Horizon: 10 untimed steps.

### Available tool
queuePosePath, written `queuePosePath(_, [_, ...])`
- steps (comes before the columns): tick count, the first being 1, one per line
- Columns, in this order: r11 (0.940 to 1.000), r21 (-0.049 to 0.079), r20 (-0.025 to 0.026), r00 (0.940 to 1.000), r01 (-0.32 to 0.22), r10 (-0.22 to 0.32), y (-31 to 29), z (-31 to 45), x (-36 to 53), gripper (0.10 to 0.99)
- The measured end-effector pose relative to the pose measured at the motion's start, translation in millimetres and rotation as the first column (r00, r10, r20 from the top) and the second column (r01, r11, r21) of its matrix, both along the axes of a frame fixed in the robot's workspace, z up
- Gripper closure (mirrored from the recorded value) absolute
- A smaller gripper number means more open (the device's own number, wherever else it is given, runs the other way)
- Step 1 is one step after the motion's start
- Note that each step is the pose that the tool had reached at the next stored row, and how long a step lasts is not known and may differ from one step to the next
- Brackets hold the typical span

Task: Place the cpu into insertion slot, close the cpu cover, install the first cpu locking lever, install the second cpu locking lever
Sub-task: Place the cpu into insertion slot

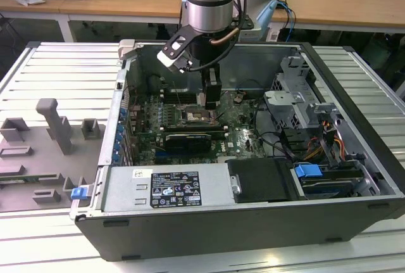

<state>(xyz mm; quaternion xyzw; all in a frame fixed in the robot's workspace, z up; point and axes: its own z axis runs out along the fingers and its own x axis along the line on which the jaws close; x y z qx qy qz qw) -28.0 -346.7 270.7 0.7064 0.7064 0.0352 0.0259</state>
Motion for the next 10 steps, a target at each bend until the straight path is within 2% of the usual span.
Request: queuePosePath(10, [1.0000,0.000,-0.0005,1.0000,0.000,0.000,0.0,-4.2,0.0,0.549])
